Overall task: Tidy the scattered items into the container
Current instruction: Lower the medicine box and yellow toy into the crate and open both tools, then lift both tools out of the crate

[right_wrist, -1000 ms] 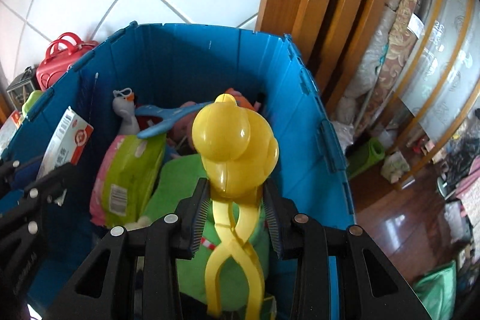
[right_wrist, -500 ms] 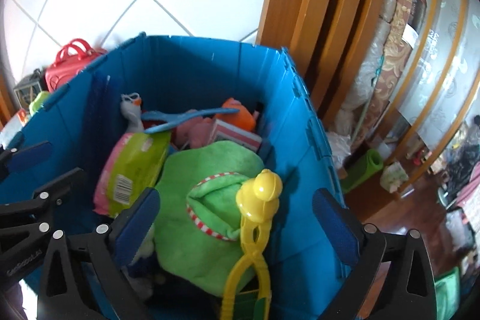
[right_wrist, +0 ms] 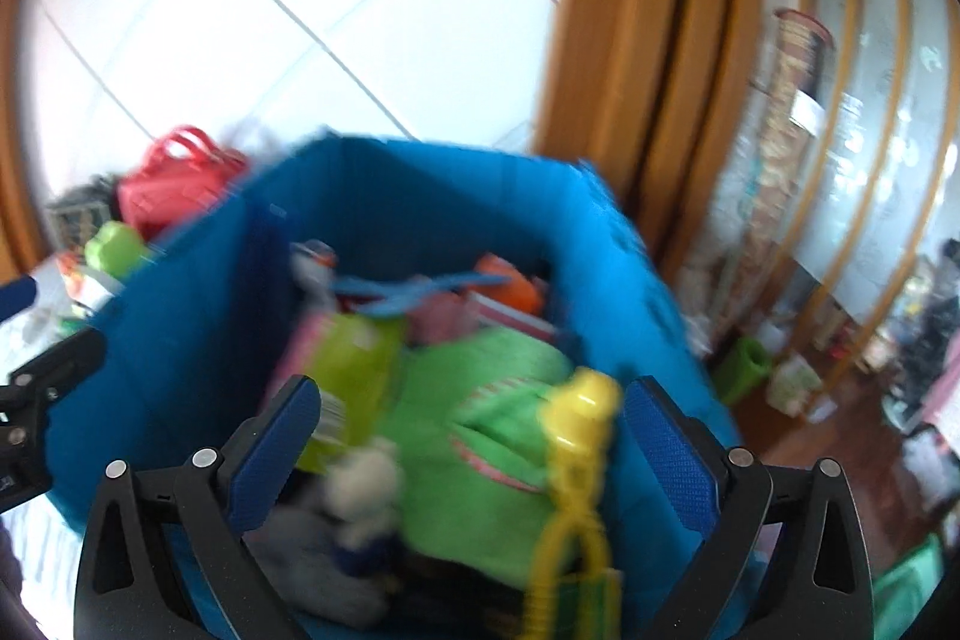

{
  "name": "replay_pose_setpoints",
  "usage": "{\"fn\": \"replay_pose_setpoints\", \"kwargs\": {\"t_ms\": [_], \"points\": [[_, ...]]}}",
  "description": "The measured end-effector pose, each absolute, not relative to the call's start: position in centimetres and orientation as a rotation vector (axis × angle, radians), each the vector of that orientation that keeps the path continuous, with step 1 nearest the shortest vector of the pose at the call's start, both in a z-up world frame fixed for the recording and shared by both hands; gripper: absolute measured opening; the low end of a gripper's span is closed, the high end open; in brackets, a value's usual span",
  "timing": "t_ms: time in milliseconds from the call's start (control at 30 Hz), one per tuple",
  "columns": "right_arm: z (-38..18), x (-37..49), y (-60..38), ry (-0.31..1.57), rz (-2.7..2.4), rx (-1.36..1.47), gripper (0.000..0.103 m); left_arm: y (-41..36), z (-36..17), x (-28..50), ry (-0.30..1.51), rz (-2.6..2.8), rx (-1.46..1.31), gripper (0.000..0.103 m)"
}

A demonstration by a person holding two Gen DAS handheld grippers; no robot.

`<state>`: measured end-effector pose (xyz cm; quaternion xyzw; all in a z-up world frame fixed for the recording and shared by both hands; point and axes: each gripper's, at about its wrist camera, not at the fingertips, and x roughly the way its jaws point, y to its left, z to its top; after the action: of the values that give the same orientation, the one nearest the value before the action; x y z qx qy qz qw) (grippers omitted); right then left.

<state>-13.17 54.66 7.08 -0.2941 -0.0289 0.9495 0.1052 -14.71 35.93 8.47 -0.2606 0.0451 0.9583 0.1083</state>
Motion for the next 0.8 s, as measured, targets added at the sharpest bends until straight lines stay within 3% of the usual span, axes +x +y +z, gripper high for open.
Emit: {"fn": "replay_pose_setpoints", "kwargs": {"t_ms": [133, 233, 800], "points": [[7.9, -13.4, 52.3, -0.033, 2.818, -0.825, 0.103, 33.8, 9.2, -14.1, 0.162, 2.813, -0.749, 0.089], [7.8, -13.0, 50.8, -0.038, 2.797, -0.839, 0.103, 33.2, 9.3, -13.7, 0.175, 2.776, -0.746, 0.098], [8.8, -5.9, 45.9, -0.016, 2.613, -0.835, 0.103, 29.2, 9.9, -10.1, 0.151, 2.671, -0.749, 0.1]]}}
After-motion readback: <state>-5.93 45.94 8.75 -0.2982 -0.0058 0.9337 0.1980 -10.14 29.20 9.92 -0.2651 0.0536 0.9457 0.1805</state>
